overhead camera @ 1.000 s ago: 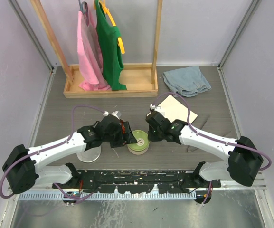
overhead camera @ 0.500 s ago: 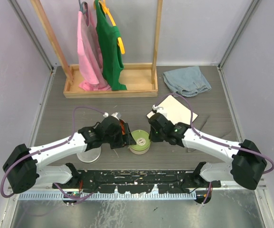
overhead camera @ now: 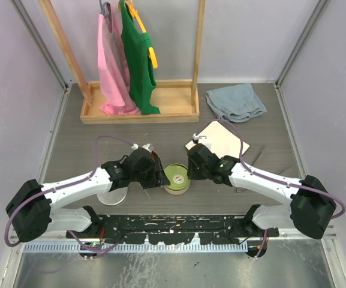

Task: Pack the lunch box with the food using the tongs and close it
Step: Close the box lid on the packing box.

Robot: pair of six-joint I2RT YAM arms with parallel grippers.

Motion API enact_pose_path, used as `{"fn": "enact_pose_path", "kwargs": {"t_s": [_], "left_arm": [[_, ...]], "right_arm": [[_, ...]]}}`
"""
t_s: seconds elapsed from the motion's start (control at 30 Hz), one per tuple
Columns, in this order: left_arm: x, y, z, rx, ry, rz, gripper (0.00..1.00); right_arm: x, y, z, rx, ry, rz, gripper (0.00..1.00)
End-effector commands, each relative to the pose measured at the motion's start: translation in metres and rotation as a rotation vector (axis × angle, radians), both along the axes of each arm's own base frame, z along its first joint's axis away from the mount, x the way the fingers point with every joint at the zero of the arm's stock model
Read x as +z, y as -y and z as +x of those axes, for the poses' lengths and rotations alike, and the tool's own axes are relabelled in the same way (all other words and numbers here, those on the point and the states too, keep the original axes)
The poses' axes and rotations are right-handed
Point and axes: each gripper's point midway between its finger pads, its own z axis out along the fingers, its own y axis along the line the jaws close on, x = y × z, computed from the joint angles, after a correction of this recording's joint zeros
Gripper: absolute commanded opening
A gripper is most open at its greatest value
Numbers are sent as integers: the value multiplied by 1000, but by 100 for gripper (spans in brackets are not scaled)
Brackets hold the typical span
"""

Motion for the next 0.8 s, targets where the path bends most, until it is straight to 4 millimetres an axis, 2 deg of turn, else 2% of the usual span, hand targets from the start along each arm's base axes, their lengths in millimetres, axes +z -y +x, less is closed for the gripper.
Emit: {"fn": "enact_pose_path", "kwargs": {"t_s": [0.0,0.27,0.47,0.67,0.77], "left_arm": [[1,6,2,-15,30,-28,49],[-1,6,1,-28,37,-24,42],[-10,7,2,-24,32,-12,35],[-9,7,8,-22,60,1,32],[-25,5,7,-27,31,42,32]], "right_arm": [[8,5,2,-22,32,23,36],[9,-6,-8,2,-8,100,43],[3,-7,-6,-25,-34,114,48],[3,-10,-5,-54,-43,163,50],[-2,-2,-1,-106,-47,149,51]]}}
